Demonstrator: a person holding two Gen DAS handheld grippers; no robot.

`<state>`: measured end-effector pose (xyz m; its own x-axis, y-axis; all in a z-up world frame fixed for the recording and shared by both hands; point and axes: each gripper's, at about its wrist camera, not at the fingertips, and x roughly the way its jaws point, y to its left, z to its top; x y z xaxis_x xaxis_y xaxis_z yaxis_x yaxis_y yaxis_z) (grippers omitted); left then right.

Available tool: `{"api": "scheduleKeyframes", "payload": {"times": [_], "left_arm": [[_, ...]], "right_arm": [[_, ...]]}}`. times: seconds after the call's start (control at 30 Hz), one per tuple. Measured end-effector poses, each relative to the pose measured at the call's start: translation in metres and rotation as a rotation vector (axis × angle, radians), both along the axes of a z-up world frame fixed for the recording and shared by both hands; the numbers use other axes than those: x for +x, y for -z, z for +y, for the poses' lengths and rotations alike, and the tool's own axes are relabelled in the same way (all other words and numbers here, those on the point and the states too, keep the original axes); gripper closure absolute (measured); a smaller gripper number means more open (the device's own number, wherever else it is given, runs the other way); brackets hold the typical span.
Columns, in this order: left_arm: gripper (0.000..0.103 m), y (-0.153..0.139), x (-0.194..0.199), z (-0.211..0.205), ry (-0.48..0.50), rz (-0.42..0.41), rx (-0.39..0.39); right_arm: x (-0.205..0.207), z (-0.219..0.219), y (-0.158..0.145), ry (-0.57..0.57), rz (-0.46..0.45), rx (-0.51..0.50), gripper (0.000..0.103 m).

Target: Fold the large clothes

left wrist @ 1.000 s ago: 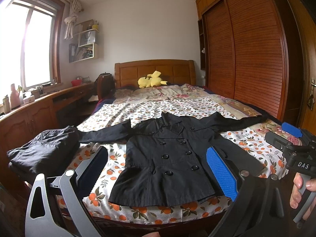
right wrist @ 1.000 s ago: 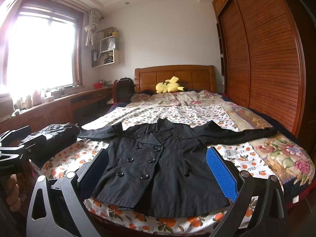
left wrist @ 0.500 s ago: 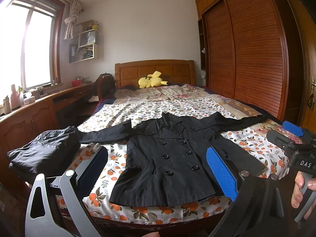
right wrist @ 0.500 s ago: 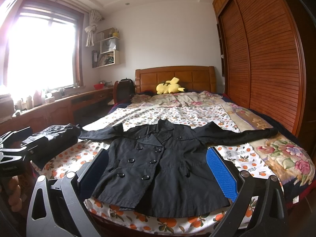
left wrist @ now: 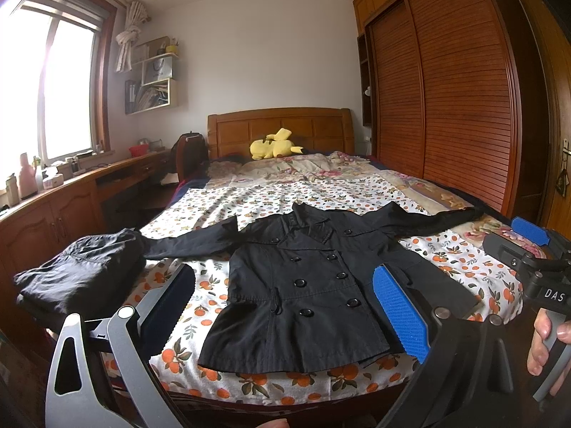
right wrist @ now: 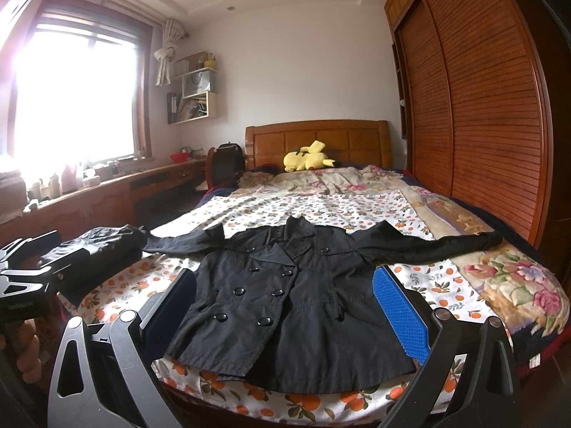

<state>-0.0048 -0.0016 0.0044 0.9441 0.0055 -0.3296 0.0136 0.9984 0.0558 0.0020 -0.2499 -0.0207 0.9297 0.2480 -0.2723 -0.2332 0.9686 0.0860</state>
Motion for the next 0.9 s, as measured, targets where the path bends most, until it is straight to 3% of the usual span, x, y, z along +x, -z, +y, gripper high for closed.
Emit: {"api": "scheduleKeyframes", "payload": {"times": [0.43,0.9], "left_arm": [[0.002,0.005,0.002,0.003,-0.004,0.009,-0.004],[0.002,0.038,0.037,0.024,-0.012,0.082,-0.014]], "right_arm": [[-0.001,0.007,0.002,-0.003,0.006,-0.003,0.007],[0.027,0.014,0.022,-0.025,0.044,-0.017,0.007]]}}
